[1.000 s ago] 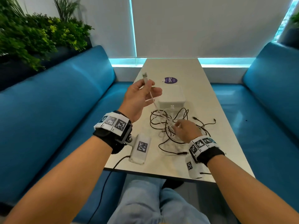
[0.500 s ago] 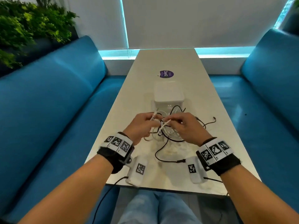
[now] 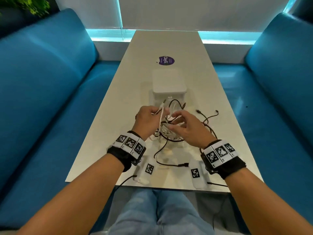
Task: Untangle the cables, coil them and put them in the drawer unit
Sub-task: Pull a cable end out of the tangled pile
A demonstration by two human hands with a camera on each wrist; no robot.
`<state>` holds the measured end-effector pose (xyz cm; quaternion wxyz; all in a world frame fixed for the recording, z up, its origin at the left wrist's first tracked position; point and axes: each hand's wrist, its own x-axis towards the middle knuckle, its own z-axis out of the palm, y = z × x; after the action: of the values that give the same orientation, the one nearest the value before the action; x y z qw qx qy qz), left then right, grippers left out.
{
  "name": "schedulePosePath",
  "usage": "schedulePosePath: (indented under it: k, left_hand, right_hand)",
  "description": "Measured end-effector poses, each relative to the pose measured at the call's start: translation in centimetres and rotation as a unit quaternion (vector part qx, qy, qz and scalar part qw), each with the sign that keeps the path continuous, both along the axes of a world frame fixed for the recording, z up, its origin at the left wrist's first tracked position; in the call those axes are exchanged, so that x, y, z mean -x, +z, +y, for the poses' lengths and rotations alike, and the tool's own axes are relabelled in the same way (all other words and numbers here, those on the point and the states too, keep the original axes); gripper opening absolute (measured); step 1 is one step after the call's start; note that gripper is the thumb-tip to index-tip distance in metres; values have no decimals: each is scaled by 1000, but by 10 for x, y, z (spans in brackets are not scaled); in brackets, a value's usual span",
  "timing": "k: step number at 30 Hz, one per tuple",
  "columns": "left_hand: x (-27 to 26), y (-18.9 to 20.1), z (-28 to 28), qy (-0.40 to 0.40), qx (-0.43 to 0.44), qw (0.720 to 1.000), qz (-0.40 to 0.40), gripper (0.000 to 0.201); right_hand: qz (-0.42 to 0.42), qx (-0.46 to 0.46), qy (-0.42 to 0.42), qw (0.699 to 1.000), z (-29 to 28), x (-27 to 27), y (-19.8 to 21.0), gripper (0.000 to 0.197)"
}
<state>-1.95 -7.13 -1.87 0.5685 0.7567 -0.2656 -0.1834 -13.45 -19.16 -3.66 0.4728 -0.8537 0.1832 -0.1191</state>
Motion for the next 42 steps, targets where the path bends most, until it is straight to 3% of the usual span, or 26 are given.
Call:
schedulePosePath:
  k: [1, 3, 5, 9, 12, 15, 17, 19, 21, 23, 26, 27, 29, 32, 34, 35, 38, 42]
  left_hand:
    - [-2, 2, 1, 25, 23, 999, 13, 21]
    - [-10, 11, 4, 81, 86, 992, 36, 24]
    - [-23, 20, 9, 104, 122, 986, 47, 26]
    - [-26, 37, 16, 77, 154, 984, 42, 27]
    - [-31, 46, 15, 110, 223, 962, 110, 28]
    - [-31, 49, 17, 107, 233, 958, 131, 28]
    - [-25, 49, 21, 73, 215, 967, 119, 26]
    - [-16, 51, 23, 17, 167, 983, 74, 24]
    - [-9, 52, 22, -36, 131, 990, 32, 25]
    - [-2, 53, 20, -70, 121, 990, 28, 27]
    - [8, 52, 16, -101, 123, 987, 30, 30]
    - [9, 50, 16, -105, 128, 986, 32, 28]
    - [9, 43, 16, -95, 125, 987, 41, 26]
    - [7, 15, 12, -115, 26, 992, 40, 22]
    - [10, 1, 9, -104, -5, 991, 89, 3]
    - [10, -6, 6, -90, -3, 989, 114, 8]
    - [8, -14, 2, -70, -106, 991, 28, 13]
    - [6, -13, 1, -56, -116, 991, 27, 17]
  right_hand:
    - [63, 46, 15, 997, 0, 3, -10, 12]
    - [126, 77, 12, 989, -5, 10, -26, 30]
    - [132, 57, -15, 989, -13, 15, -29, 32]
    - [136, 118, -23, 983, -21, 9, -20, 30]
    - [129, 152, -39, 979, -23, 4, -12, 32]
    - [157, 185, -29, 970, -23, 3, -15, 36]
    - [177, 179, -4, 968, -24, 4, -14, 31]
    - [151, 106, 17, 983, -26, 9, -1, 12]
    - [105, 50, 49, 992, -23, 11, 25, 43]
    - [78, 52, 74, 993, -14, 7, 49, 50]
    - [40, 117, 65, 990, 1, -7, 59, 19]
    - [34, 136, 54, 989, 3, -10, 57, 11]
    - [17, 127, 37, 991, 3, -13, 48, 13]
    - [-48, 60, 5, 997, 2, -13, 48, 14]
    - [-74, 64, -13, 995, 3, -12, 51, 20]
    - [-84, 70, -23, 994, 3, -10, 53, 23]
    - [-146, 14, -63, 987, -2, -3, 58, 27]
    - [-210, -33, -50, 976, 0, 5, 71, 23]
